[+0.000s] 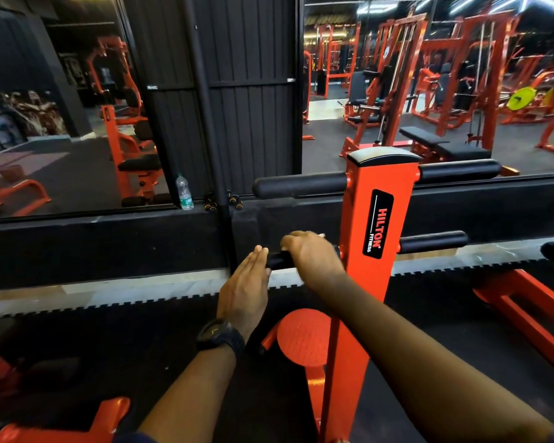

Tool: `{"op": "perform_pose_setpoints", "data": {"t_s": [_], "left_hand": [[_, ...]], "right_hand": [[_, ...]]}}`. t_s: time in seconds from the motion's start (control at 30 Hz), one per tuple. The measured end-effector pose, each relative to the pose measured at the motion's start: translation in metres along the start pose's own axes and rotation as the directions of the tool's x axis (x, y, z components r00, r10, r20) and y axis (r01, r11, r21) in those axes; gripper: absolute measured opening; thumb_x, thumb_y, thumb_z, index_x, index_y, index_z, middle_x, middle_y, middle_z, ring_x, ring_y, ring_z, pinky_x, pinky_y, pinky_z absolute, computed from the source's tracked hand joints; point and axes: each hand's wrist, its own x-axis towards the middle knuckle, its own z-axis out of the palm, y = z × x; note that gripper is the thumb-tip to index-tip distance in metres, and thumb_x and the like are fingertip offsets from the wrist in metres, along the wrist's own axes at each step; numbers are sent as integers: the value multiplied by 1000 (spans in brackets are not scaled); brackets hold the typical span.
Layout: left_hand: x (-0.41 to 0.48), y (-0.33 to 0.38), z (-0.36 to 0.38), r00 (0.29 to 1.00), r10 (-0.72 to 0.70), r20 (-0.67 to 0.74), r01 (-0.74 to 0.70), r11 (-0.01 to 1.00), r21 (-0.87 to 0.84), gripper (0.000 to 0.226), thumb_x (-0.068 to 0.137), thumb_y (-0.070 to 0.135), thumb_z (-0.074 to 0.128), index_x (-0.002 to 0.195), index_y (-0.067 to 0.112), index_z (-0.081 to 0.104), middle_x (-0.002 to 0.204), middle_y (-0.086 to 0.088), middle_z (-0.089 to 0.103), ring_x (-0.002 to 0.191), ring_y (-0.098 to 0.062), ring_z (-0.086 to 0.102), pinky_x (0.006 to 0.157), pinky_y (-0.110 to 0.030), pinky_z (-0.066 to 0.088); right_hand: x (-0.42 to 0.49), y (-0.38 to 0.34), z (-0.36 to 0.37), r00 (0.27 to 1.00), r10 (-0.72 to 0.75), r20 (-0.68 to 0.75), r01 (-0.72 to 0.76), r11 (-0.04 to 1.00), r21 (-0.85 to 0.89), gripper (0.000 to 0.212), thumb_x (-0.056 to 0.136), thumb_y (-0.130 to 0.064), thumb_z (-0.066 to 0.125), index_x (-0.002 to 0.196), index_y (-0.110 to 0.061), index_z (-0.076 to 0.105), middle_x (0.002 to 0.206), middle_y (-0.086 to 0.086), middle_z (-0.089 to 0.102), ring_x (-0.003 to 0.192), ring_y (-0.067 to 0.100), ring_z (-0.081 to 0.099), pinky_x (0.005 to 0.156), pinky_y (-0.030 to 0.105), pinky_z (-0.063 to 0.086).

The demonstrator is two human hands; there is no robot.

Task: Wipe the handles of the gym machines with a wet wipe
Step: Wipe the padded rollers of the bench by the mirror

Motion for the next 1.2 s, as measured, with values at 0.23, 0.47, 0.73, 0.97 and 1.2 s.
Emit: {"op": "perform_pose_setpoints", "data": {"t_s": [0.23, 0.47, 0.73, 0.97, 1.2], "left_hand": [[0, 5, 3, 999, -37, 11, 37, 999, -11, 47, 106, 22, 43, 153, 13, 39, 158, -3, 38, 145, -16, 37, 112, -37, 43], [0, 5, -1, 1000, -15, 11, 15, 1000, 9, 46, 105, 21, 49, 150, 11, 44, 155, -4, 43, 142, -17, 43, 106, -36, 46], [0, 7, -6, 999, -14, 43, 12, 999, 48, 48, 107, 24, 42, 154, 14, 36, 159, -2, 37, 146, -13, 34, 112, -31, 39], [3, 5, -9, 998, -6, 65, -1, 996, 94, 49, 107, 27, 40, 155, 17, 34, 160, 0, 35, 147, -13, 33, 112, -30, 39], [2, 7, -13, 997, -19, 69, 12, 995, 103, 50, 108, 28, 39, 156, 18, 31, 162, 0, 31, 148, -12, 29, 115, -31, 37]], "right_hand": [[-39, 19, 18, 979, -44, -199, 44, 999, -6, 44, 70, 7, 72, 110, -9, 63, 105, 7, 59, 97, 30, 57, 66, 41, 55], [-49, -15, 43, 882, 167, -441, -109, 982, 154, 41, 75, 7, 74, 114, -5, 66, 111, 12, 62, 99, 30, 57, 73, 27, 47], [-43, -53, 54, 443, 864, -238, -218, 361, 907, 13, 93, -8, 66, 105, -12, 64, 105, -5, 55, 101, 9, 55, 89, 11, 41], [-39, -59, 64, 287, 958, -22, -94, 50, 994, 11, 89, -16, 73, 91, -22, 64, 97, -8, 66, 96, 8, 61, 78, 6, 42], [-37, -72, 67, 320, 947, -7, -123, 49, 991, 9, 90, -12, 72, 88, -16, 63, 89, -4, 66, 83, 0, 60, 80, 11, 45]]}}
